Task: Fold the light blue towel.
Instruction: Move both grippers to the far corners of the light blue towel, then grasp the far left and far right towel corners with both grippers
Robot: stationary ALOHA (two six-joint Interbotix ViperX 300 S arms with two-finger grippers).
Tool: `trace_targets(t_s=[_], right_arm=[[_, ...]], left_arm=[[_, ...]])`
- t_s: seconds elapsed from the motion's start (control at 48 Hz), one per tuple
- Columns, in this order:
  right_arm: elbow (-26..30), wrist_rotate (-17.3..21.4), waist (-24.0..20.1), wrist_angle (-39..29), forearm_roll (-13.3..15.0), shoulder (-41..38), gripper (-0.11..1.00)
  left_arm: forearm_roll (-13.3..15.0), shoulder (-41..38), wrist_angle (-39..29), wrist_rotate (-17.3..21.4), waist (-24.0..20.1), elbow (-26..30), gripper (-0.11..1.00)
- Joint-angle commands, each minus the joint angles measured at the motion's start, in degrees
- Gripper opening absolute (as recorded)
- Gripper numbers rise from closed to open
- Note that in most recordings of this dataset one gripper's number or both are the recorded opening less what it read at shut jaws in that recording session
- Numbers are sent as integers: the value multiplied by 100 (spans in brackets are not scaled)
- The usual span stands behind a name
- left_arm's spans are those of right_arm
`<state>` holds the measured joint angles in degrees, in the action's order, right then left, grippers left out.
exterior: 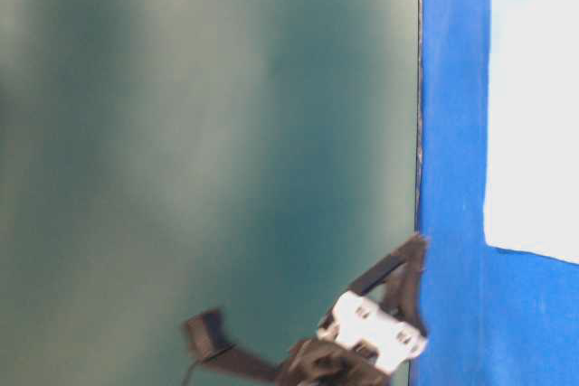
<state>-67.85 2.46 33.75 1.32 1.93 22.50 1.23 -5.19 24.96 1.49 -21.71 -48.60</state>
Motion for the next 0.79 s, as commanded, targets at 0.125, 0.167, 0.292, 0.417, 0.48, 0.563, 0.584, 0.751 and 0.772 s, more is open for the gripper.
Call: trace_targets(t_s=[0.125, 0.167, 0.292, 0.417, 0.48, 0.563, 0.584, 0.751, 0.772], right_arm=[[79, -44, 185, 598, 9, -800, 58], [88, -44, 211, 650, 18, -932, 58], [105, -44, 229, 861, 18, -1213, 58], [105, -44, 229, 976, 9, -1301, 56], [105, -44, 229, 993, 9, -1301, 52], [105, -44, 229, 1046, -18, -1318, 38], [97, -44, 229, 1072, -18, -1318, 33], [62, -9, 229, 1055, -18, -1318, 2], [53, -9, 229, 1055, -26, -1327, 2]], left_arm=[[18, -589, 44, -9, -176, 466, 86], [18, -686, 26, -9, -185, 527, 86], [18, -949, -18, 0, -202, 721, 85], [18, -1116, -272, 0, -193, 870, 82], [18, -1178, -527, 70, -167, 932, 74], [18, -1195, -729, 132, -123, 958, 54], [9, -1195, -765, 132, -114, 958, 49], [9, -1187, -791, 255, -53, 914, 6], [18, -1187, -791, 264, -53, 914, 3]])
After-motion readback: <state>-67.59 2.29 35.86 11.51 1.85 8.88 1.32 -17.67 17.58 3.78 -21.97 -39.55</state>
